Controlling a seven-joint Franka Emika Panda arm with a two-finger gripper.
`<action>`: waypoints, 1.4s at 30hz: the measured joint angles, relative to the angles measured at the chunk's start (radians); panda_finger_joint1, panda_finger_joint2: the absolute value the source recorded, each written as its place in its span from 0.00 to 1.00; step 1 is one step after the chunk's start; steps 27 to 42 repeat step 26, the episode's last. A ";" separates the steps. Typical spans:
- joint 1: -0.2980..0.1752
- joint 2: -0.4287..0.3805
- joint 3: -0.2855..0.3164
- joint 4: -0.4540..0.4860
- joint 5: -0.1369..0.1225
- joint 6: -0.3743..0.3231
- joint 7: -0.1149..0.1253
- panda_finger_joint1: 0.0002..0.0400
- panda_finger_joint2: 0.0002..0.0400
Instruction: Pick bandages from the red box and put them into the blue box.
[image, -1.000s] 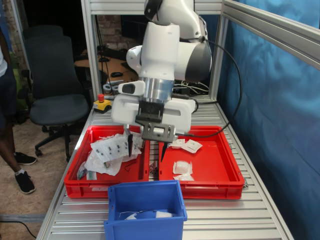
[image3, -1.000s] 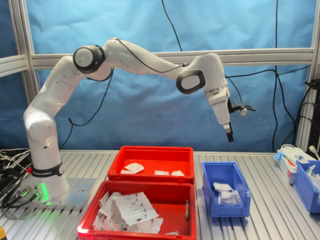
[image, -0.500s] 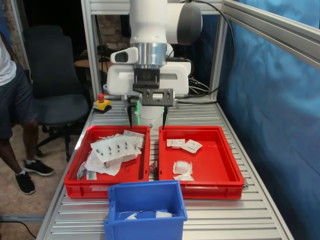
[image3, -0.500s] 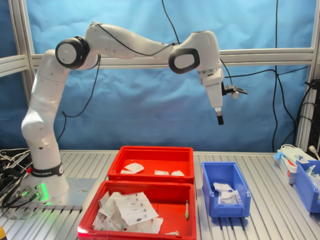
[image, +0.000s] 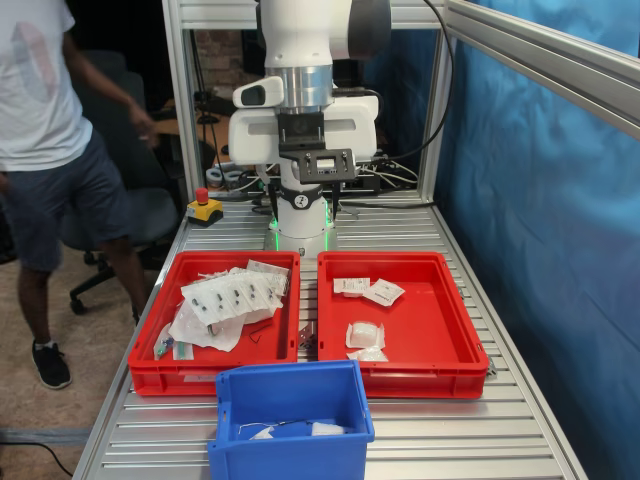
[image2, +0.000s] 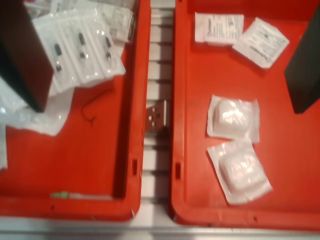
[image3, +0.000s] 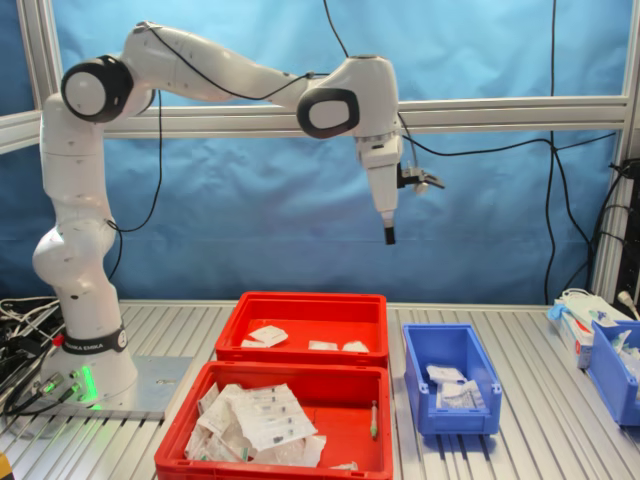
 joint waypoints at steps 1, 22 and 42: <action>-0.009 -0.009 0.012 -0.014 -0.006 -0.001 0.000 1.00 1.00; -0.100 -0.107 0.133 -0.149 -0.082 -0.097 0.000 1.00 1.00; -0.102 -0.110 0.136 -0.151 -0.084 -0.104 0.000 1.00 1.00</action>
